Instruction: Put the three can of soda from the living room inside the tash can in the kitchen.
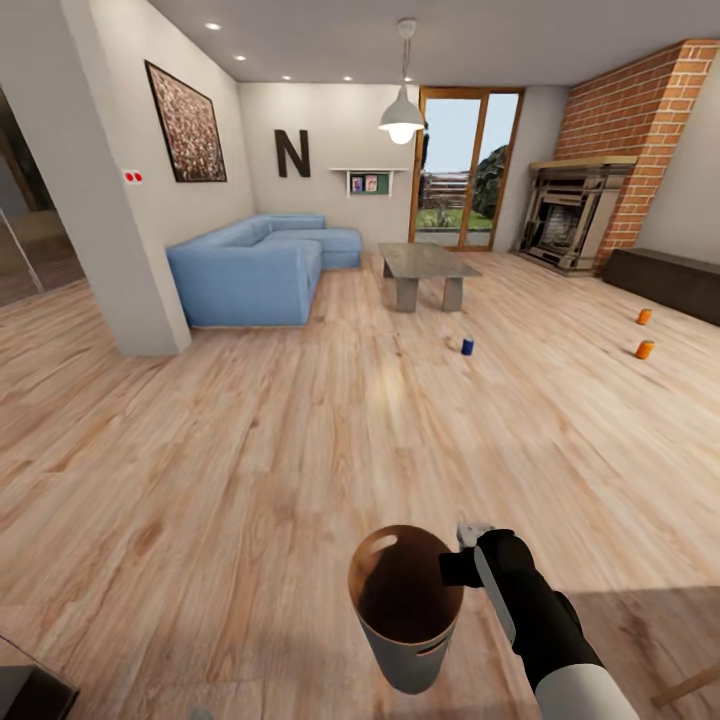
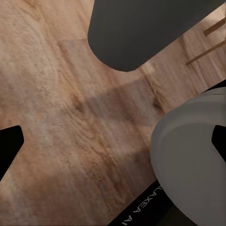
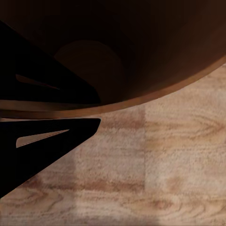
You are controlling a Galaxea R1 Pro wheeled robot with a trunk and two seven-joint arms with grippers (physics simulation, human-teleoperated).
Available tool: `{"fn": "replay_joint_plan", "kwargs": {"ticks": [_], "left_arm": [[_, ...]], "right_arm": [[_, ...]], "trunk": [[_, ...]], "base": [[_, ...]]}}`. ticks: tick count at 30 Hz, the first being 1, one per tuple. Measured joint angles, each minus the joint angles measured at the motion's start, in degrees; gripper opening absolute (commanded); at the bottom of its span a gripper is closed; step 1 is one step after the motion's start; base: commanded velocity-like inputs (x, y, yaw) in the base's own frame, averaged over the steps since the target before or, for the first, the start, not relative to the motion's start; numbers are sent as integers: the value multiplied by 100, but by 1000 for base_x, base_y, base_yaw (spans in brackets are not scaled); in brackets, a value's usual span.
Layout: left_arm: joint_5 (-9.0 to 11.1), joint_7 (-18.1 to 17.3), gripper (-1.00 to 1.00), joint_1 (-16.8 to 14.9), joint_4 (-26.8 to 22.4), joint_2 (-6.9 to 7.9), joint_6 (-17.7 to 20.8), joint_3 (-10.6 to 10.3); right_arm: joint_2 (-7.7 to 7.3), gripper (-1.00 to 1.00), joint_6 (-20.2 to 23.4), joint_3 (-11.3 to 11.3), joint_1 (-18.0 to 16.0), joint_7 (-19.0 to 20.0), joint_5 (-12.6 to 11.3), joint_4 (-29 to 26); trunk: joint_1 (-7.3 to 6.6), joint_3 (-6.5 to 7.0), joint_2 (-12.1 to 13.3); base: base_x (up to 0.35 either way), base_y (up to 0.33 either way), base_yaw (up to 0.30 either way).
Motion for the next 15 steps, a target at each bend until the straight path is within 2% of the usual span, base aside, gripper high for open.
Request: {"fn": "replay_joint_plan", "kwargs": {"ticks": [6,15], "left_arm": [[0,0,100,0,0,0,0,0],[0,0,100,0,0,0,0,0]], "right_arm": [[0,-100,0,0,0,2,-27,0],[0,-100,0,0,0,1,-6,0]], "trunk": [[0,0,0],[0,0,0]], "base": [[345,0,-58],[345,0,-253]]}}
